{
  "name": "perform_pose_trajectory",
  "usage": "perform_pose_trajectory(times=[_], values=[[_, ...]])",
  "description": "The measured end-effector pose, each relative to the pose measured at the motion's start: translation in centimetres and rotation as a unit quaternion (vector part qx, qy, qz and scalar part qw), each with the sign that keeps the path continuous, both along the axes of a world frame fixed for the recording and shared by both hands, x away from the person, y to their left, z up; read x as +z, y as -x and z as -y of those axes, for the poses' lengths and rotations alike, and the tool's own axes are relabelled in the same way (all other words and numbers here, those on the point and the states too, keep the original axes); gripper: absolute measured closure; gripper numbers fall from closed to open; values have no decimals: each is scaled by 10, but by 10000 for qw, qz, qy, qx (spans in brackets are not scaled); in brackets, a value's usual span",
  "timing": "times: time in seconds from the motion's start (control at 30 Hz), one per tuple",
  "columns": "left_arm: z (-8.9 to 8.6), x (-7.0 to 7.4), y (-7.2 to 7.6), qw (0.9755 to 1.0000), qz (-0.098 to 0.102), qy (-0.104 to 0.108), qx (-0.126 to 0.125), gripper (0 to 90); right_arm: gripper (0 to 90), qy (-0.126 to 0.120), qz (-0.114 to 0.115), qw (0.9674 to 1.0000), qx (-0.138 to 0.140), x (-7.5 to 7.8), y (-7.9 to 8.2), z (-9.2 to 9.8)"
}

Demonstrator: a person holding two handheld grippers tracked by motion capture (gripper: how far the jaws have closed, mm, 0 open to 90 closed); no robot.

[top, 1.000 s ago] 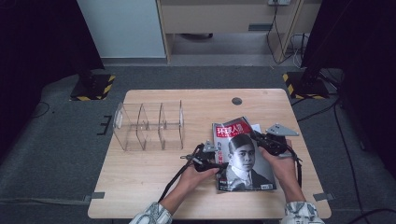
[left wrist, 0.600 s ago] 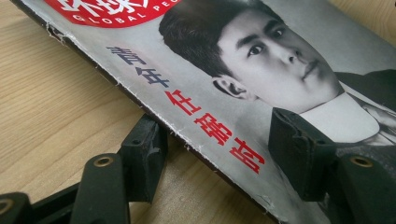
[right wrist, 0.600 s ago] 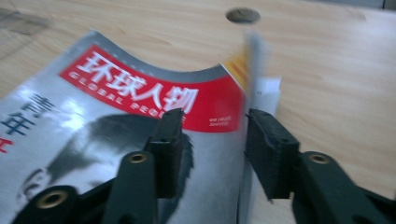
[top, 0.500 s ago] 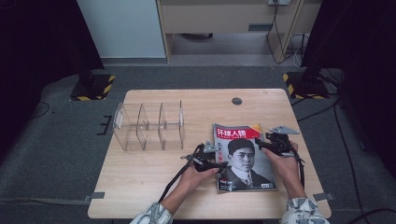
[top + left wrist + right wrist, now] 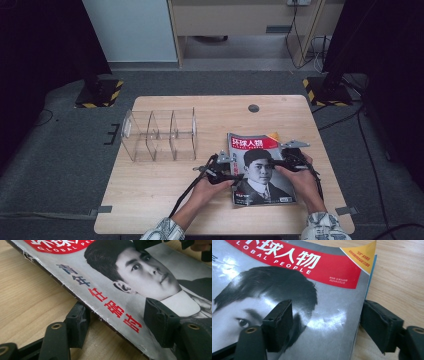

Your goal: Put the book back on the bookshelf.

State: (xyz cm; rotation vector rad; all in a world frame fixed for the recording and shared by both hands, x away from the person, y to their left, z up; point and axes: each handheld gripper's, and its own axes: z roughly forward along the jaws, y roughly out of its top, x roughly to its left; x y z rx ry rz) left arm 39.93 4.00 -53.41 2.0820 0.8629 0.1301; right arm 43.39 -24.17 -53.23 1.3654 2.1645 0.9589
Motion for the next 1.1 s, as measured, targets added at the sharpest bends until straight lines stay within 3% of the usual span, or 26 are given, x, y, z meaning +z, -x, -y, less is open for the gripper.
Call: perform_pose_trajectory(times=[0.17, 0.37, 0.67, 0.87, 0.93, 1.1], values=[[-3, 2, -1, 9994, -299, 172, 23, 393, 301, 78, 23, 9997, 209, 1, 10, -5], [-10, 2, -11, 9979, -492, 363, 214, 401, 321, 59, 3, 9994, 341, 1, 21, -10], [-13, 4, -27, 9977, -507, 277, 356, 415, 361, 15, -5, 9987, 510, 1, 31, -20], [-15, 4, -31, 9979, -502, 202, 346, 471, 432, -11, -70, 9977, 672, 3, 35, -20], [-15, 3, -32, 9976, -523, 209, 414, 553, 435, -69, -93, 9979, 644, 3, 36, -20], [-18, 4, -34, 9958, -744, 318, 426, 634, 427, -212, -164, 9979, 589, 2, 34, -17]])
